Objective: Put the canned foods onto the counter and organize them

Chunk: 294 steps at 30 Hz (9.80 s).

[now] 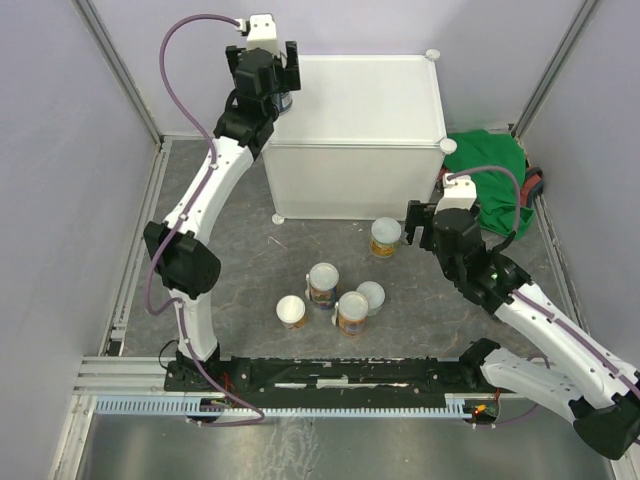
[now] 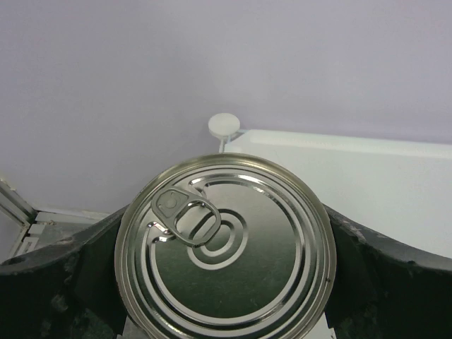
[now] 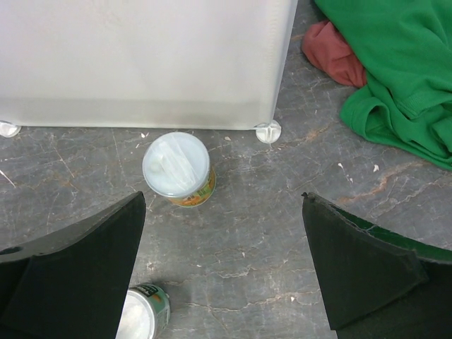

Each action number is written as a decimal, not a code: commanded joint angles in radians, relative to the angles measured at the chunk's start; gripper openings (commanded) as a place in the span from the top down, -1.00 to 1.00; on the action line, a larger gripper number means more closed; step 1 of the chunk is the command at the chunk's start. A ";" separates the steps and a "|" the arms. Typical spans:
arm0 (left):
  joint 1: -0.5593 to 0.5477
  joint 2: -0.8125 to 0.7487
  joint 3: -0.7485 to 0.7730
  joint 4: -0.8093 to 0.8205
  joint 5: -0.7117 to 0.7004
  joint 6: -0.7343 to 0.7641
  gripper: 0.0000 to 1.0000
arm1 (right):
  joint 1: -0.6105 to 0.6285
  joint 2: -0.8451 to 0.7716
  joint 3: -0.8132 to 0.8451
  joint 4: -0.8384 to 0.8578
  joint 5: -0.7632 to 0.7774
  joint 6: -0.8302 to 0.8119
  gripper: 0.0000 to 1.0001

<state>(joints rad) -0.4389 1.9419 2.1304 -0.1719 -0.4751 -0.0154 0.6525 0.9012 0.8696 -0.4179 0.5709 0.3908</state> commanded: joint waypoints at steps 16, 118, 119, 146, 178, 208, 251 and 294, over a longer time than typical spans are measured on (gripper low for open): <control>0.042 0.104 0.179 0.258 0.168 -0.075 0.95 | 0.003 0.063 0.058 0.060 -0.050 -0.005 -0.99; 0.039 0.140 0.161 0.394 0.265 -0.154 -0.99 | 0.004 0.141 0.056 0.088 -0.055 -0.035 -1.00; 0.037 0.140 0.161 0.399 0.272 -0.146 -0.99 | 0.003 0.142 0.056 0.089 -0.055 -0.035 -1.00; -0.075 0.049 -0.022 0.569 0.064 0.102 -0.99 | 0.003 0.131 0.064 0.081 -0.047 -0.047 -0.99; -0.254 -0.327 -0.621 0.560 0.044 0.087 0.80 | 0.003 0.027 0.040 0.066 -0.036 0.014 -1.00; -0.094 -0.012 -0.247 0.416 0.168 -0.102 0.86 | 0.002 0.082 0.065 0.087 -0.035 -0.040 -0.99; -0.125 -0.380 -0.554 0.359 0.286 -0.197 0.26 | 0.003 -0.032 0.076 -0.109 0.007 0.024 -0.99; -0.488 -0.805 -0.919 0.322 0.299 -0.456 -0.42 | -0.642 0.114 0.063 -0.671 0.248 0.721 -0.99</control>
<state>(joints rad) -0.9188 1.2205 1.1187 0.1242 -0.1303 -0.3645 0.0463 1.0275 0.9657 -1.1622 0.8734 1.1580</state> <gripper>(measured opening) 0.663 0.994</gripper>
